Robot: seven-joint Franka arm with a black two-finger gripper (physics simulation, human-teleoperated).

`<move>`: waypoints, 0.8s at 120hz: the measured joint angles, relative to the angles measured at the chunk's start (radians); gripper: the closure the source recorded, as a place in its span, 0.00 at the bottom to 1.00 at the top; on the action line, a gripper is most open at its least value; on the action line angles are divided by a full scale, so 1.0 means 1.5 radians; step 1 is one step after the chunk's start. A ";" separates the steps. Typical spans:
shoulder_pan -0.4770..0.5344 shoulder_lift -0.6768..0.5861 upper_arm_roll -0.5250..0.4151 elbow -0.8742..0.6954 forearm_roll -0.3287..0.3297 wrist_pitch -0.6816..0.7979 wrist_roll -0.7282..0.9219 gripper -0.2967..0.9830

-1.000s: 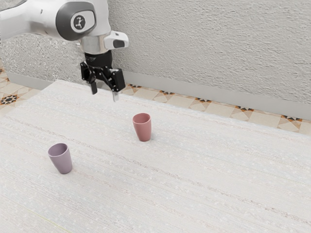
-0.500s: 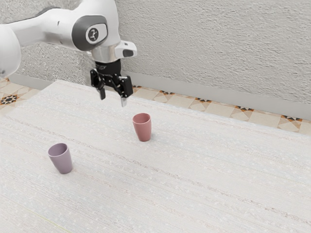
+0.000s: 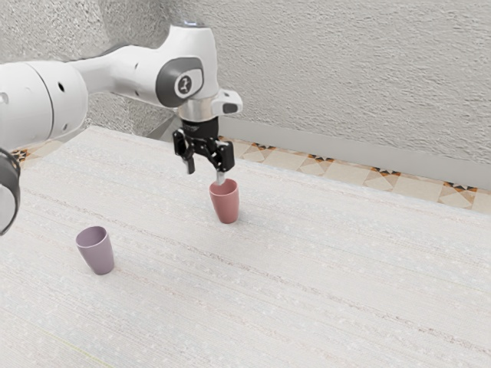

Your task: Place the right cup onto the left cup

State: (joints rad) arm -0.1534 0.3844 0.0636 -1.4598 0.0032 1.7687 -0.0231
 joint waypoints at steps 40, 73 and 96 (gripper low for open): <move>0.020 0.126 -0.027 0.111 -0.002 0.026 0.008 0.35; 0.079 0.212 -0.072 0.180 0.000 0.059 0.027 0.37; 0.099 0.250 -0.100 0.215 0.014 0.070 0.043 0.38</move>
State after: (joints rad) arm -0.0047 0.7591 -0.0863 -1.1366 0.0247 1.8730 0.0419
